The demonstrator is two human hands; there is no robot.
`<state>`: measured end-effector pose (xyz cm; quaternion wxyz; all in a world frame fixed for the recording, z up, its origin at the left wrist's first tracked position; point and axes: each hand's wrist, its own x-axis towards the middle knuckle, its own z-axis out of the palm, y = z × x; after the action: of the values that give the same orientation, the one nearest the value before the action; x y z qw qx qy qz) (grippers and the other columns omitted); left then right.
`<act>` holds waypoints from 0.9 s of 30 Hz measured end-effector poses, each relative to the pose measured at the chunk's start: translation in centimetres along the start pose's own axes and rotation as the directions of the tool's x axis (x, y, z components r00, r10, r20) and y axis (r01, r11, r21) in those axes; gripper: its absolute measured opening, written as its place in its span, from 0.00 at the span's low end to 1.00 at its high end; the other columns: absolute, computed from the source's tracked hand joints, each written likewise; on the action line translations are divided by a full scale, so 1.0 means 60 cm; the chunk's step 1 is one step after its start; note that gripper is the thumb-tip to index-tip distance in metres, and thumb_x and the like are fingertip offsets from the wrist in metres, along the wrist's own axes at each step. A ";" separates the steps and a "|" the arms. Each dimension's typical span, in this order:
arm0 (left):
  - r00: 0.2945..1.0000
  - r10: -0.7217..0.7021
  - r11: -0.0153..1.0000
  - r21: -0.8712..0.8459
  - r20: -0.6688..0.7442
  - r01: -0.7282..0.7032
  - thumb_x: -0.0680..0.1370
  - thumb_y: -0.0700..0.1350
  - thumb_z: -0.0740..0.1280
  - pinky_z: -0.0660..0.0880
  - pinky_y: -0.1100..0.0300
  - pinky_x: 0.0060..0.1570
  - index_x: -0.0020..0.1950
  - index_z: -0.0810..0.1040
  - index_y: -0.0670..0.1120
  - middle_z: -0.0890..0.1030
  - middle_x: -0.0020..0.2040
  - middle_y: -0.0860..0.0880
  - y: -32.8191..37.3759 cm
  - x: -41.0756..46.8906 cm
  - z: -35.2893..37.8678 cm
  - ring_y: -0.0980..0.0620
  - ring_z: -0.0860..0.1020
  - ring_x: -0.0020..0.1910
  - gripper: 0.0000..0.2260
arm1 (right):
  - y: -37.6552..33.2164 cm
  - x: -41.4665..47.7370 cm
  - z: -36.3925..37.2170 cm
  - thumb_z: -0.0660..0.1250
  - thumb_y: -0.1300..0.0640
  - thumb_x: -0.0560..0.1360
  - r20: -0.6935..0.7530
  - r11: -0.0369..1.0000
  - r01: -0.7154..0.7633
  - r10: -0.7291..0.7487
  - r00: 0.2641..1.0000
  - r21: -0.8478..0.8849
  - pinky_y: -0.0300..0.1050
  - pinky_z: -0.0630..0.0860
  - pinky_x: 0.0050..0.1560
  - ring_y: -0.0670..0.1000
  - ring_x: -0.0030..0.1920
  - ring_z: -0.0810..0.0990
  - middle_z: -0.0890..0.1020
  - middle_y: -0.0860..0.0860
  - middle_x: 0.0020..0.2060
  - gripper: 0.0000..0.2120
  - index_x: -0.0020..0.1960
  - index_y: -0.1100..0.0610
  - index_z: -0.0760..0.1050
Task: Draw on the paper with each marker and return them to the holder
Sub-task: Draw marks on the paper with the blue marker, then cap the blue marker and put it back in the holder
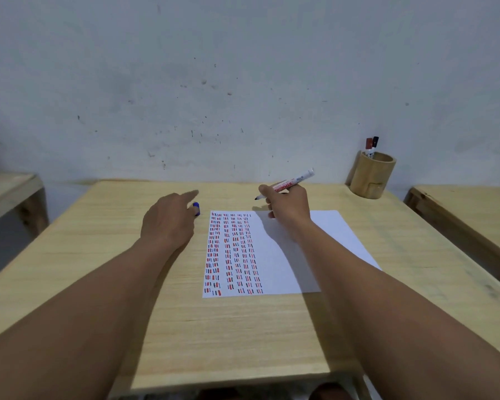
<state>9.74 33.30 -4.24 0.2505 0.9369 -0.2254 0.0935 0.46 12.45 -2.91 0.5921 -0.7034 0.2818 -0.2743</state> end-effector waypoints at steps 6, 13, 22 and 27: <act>0.996 -0.043 0.989 -0.146 -0.081 0.031 0.77 0.42 0.64 0.77 0.55 0.42 0.49 0.85 0.48 0.86 0.44 0.47 0.015 0.005 -0.003 0.44 0.82 0.44 0.09 | -0.034 -0.018 -0.002 0.66 0.60 0.77 0.108 0.948 -0.146 0.119 0.987 0.282 0.38 0.73 0.27 0.48 0.25 0.72 0.77 0.53 0.30 0.10 0.38 0.60 0.77; 0.979 -0.205 0.718 -0.678 0.006 0.155 0.72 0.45 0.68 0.75 0.58 0.39 0.42 0.86 0.48 0.85 0.42 0.52 0.130 0.009 -0.054 0.50 0.78 0.37 0.07 | -0.072 -0.034 -0.013 0.71 0.60 0.77 0.141 0.894 -0.183 0.136 0.981 0.409 0.37 0.74 0.28 0.48 0.26 0.72 0.77 0.52 0.30 0.08 0.40 0.61 0.80; 0.942 -0.213 0.361 -0.874 0.261 0.324 0.74 0.40 0.70 0.78 0.56 0.44 0.44 0.83 0.44 0.86 0.43 0.47 0.206 0.010 -0.074 0.53 0.80 0.42 0.03 | -0.119 -0.051 -0.068 0.71 0.62 0.78 0.140 0.808 -0.179 0.121 0.983 0.561 0.35 0.75 0.30 0.47 0.30 0.74 0.78 0.53 0.31 0.05 0.44 0.63 0.80; 0.931 -0.152 0.312 -0.877 0.333 0.365 0.75 0.41 0.70 0.78 0.55 0.47 0.46 0.84 0.44 0.87 0.44 0.47 0.234 0.002 -0.081 0.53 0.81 0.44 0.04 | -0.126 -0.056 -0.086 0.72 0.61 0.77 0.145 0.802 -0.169 0.104 0.984 0.573 0.34 0.78 0.29 0.47 0.29 0.76 0.80 0.52 0.30 0.06 0.44 0.63 0.81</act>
<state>2.94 24.89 5.96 0.7237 0.6574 -0.1072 -0.1806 -5.04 12.43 5.14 0.8113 -0.4795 0.2022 -0.2663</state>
